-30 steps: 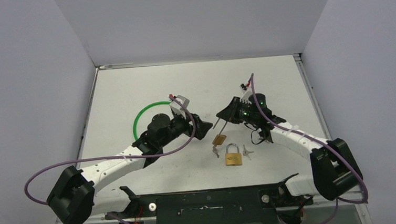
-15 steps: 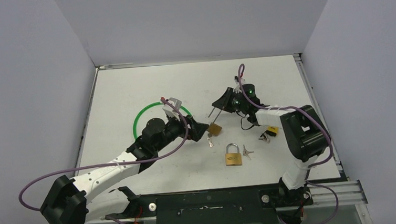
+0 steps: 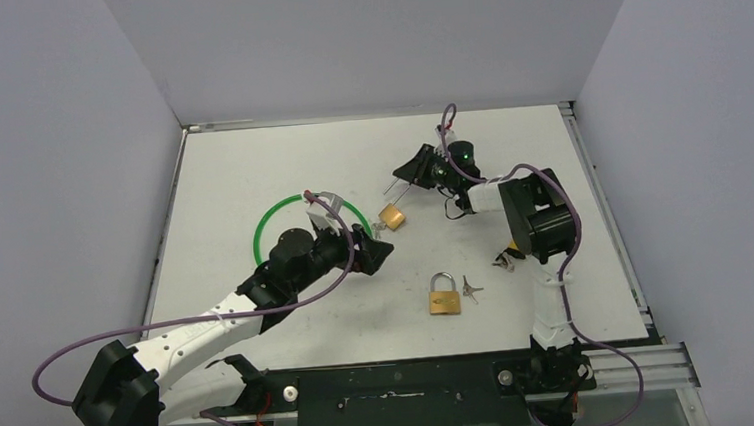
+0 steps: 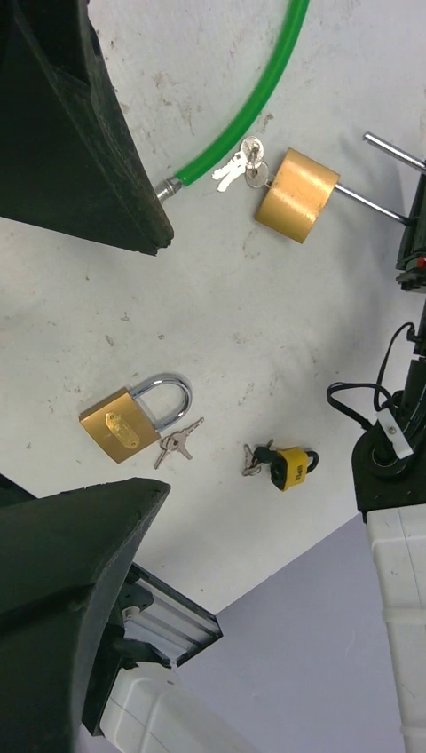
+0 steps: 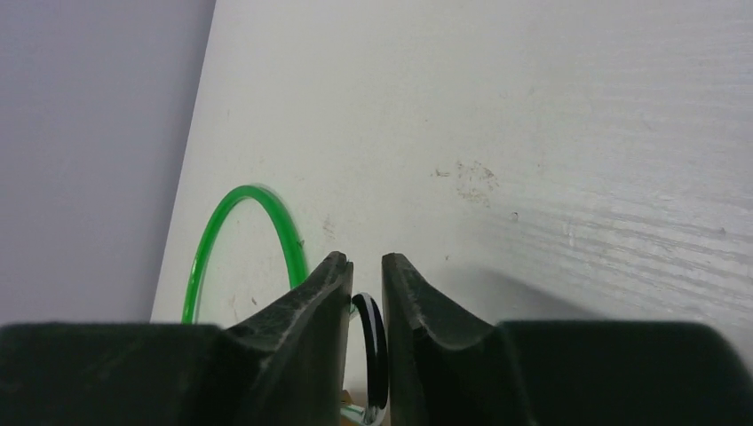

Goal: Unlock with the key

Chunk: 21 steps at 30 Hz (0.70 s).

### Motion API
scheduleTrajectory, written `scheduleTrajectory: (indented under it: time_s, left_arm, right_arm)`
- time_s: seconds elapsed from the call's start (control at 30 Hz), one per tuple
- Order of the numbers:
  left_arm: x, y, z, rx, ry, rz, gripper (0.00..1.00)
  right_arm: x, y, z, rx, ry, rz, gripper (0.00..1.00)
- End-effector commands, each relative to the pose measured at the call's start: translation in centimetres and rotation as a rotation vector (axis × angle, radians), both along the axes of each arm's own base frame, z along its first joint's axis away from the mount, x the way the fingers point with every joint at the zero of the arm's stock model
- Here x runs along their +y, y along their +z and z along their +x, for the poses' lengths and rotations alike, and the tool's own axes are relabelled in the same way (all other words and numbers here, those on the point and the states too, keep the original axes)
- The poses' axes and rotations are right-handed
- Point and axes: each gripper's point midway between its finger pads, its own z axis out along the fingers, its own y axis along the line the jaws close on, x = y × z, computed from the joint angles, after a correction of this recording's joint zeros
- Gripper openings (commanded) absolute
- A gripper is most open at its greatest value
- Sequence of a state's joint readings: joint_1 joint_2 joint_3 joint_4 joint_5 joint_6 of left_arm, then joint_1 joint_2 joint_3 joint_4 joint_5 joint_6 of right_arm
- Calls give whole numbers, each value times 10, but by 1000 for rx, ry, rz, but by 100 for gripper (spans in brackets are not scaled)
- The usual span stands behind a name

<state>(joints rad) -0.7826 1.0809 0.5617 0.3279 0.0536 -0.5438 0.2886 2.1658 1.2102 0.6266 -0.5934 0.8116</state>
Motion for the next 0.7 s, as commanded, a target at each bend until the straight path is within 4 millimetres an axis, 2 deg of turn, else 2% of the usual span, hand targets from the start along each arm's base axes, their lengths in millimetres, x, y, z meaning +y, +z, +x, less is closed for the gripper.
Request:
scheduleTrajectory:
  time_s: [0.0, 0.13, 0.2, 0.33, 0.43, 0.53, 0.67]
  left_arm:
    - [7, 8, 8, 2, 52, 14, 95]
    - [15, 10, 13, -25, 88, 44, 95]
    - [19, 12, 14, -35, 100, 59, 95]
    - [28, 16, 16, -31, 141, 97, 95]
    - [38, 18, 17, -14, 179, 132, 95]
    - [53, 17, 11, 19, 213, 190, 95]
    - [63, 23, 4, -7, 218, 190, 95]
  right_arm:
    - [3, 26, 22, -97, 9, 26, 26]
    - [-5, 26, 31, -86, -31, -25, 50]
    - [-13, 32, 34, -100, -55, -62, 59]
    - [-46, 53, 36, -119, -162, -161, 72]
    - [-77, 64, 26, -87, -249, -274, 78]
    - [-103, 68, -8, -13, -289, -400, 79]
    - [-130, 64, -76, 74, -307, -518, 75]
